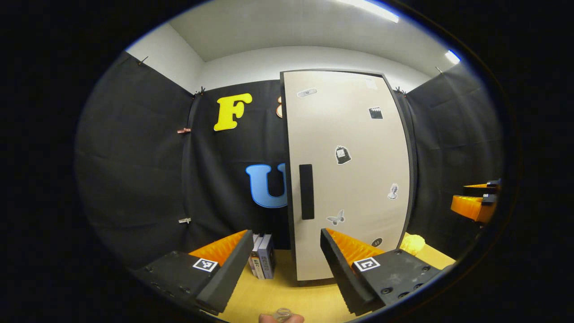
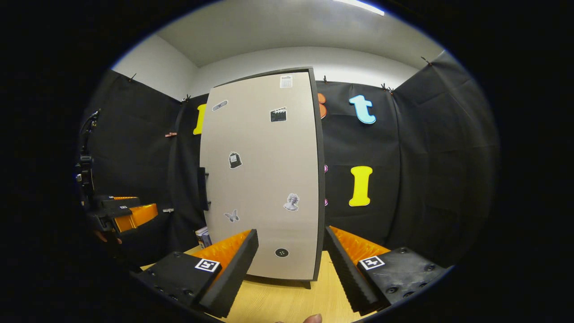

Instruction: Open the cabinet door with the right hand, grasp the bottle in the cabinet with the left hand and place it on the coaster, then close the cabinet door with the right hand.

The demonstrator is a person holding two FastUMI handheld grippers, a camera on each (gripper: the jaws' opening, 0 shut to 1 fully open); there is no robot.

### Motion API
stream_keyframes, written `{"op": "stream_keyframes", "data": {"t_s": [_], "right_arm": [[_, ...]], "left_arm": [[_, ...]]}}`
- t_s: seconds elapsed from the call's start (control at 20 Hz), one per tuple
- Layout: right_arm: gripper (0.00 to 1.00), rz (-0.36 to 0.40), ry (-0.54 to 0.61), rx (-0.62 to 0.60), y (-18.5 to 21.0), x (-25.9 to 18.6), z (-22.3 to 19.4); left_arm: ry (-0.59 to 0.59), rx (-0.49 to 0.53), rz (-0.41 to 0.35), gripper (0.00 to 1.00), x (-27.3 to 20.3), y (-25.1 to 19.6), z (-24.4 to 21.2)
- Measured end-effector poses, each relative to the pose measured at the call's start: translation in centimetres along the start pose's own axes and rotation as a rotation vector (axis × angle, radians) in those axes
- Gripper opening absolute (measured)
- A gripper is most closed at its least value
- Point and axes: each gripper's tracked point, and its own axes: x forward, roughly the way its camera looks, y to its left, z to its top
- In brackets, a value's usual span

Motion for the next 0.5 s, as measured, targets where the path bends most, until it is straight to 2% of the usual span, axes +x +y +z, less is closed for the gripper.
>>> {"op": "stream_keyframes", "data": {"t_s": [0.3, 0.5], "right_arm": [[0.97, -0.001, 0.008, -0.004, -1.8, 1.3, -0.8], [0.96, -0.045, -0.04, -0.053, -3.5, 3.2, -0.1]], "left_arm": [[0.034, 0.038, -0.055, 0.93, 1.5, -2.7, -0.9], [0.043, 0.028, -0.045, 0.93, 2.3, -3.7, -1.4]]}}
